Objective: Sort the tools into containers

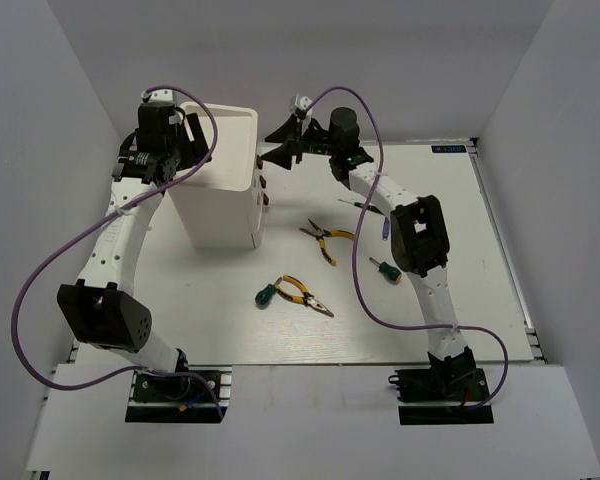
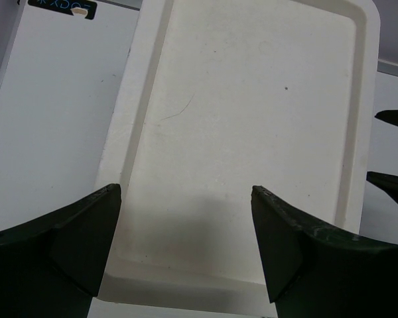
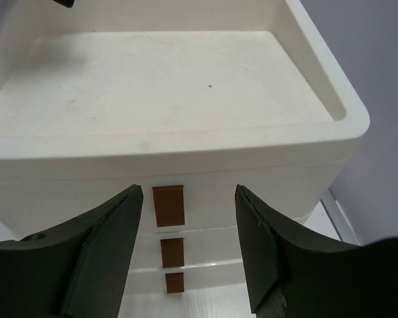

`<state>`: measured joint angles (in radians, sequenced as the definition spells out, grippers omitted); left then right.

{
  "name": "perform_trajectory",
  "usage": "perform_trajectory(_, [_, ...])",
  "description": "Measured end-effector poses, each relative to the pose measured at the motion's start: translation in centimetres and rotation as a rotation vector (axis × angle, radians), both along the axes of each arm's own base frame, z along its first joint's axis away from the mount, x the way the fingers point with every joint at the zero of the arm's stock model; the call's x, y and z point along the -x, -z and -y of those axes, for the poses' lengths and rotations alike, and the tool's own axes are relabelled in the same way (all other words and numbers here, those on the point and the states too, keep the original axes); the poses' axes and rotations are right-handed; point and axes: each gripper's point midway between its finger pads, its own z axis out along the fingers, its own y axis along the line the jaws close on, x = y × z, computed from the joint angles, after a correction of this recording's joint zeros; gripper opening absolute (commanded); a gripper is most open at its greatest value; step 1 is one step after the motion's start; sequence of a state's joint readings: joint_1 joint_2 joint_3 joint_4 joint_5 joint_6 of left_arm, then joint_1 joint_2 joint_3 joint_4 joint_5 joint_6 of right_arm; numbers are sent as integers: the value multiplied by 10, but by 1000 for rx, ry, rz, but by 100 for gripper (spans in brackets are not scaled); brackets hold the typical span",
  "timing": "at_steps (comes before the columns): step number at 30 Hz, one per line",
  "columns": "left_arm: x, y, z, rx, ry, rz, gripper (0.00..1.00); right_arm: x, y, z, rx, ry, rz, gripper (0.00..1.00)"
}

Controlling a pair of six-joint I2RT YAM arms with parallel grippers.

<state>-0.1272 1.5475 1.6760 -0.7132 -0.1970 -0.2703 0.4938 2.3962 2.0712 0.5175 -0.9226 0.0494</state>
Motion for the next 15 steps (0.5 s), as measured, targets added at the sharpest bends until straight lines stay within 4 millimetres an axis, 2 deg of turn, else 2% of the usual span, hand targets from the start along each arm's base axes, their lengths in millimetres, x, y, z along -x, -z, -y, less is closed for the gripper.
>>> perform_trajectory(5, [0, 0, 0, 1, 2, 0, 89, 2, -8, -4, -9, -8, 17, 64])
perform_trajectory(15, [1, 2, 1, 4, 7, -2, 89, 5, 24, -13, 24, -33, -31, 62])
